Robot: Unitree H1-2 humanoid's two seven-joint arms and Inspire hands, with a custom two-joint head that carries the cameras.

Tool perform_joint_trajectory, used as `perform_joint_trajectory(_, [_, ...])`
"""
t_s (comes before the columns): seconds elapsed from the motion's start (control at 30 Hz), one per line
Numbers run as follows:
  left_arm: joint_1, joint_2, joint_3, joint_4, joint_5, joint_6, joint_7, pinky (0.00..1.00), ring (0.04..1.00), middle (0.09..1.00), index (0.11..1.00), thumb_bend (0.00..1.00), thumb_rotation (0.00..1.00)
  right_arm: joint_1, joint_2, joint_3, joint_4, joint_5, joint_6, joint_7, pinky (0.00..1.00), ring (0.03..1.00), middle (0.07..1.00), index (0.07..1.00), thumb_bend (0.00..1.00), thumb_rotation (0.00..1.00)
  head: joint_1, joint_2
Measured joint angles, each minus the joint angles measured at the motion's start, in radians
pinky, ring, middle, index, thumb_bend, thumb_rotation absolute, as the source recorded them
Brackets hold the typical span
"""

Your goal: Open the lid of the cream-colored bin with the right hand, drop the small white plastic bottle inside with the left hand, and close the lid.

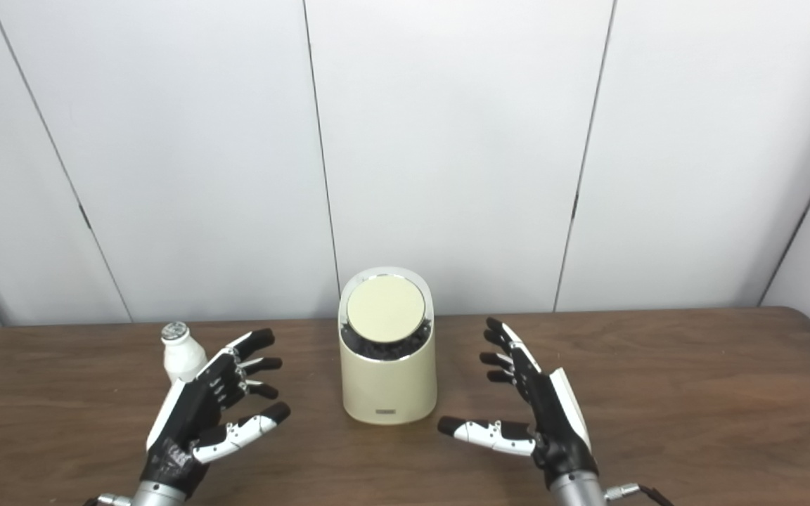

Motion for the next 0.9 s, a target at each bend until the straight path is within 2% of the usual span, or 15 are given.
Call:
perform_joint_trajectory(0.4, [0.0, 0.0, 0.0, -0.002, -0.001, 0.001, 0.0, 0.6, 0.778, 0.873, 0.859, 0.7, 0.14, 0.0, 0.0, 0.0, 0.0, -0.001, 0.0, 0.0, 0.74, 0.808, 0.895, 0.905, 0.83, 0.27, -0.002, -0.002])
perform_joint_trajectory(0.53, [0.0, -0.002, 0.0, -0.001, -0.002, 0.001, 0.0, 0.6, 0.779, 0.872, 0.858, 0.71, 0.17, 0.0, 0.0, 0.0, 0.001, 0.0, -0.001, 0.0, 0.74, 0.804, 0.892, 0.902, 0.81, 0.27, 0.003, -0.005])
perform_joint_trajectory(0.6, [-0.001, -0.004, 0.0, 0.0, -0.001, 0.0, 0.0, 0.6, 0.78, 0.872, 0.858, 0.71, 0.18, 0.0, 0.001, 0.0, 0.001, 0.0, -0.002, -0.001, 0.73, 0.8, 0.889, 0.907, 0.81, 0.31, 0.0, -0.011])
perform_joint_trajectory(0.9, [-0.008, -0.006, 0.0, 0.03, 0.0, -0.011, 0.003, 0.6, 0.783, 0.864, 0.857, 0.69, 0.13, -0.038, 0.006, 0.011, 0.0, -0.044, 0.001, -0.004, 0.7, 0.791, 0.87, 0.891, 0.79, 0.32, -0.005, -0.017])
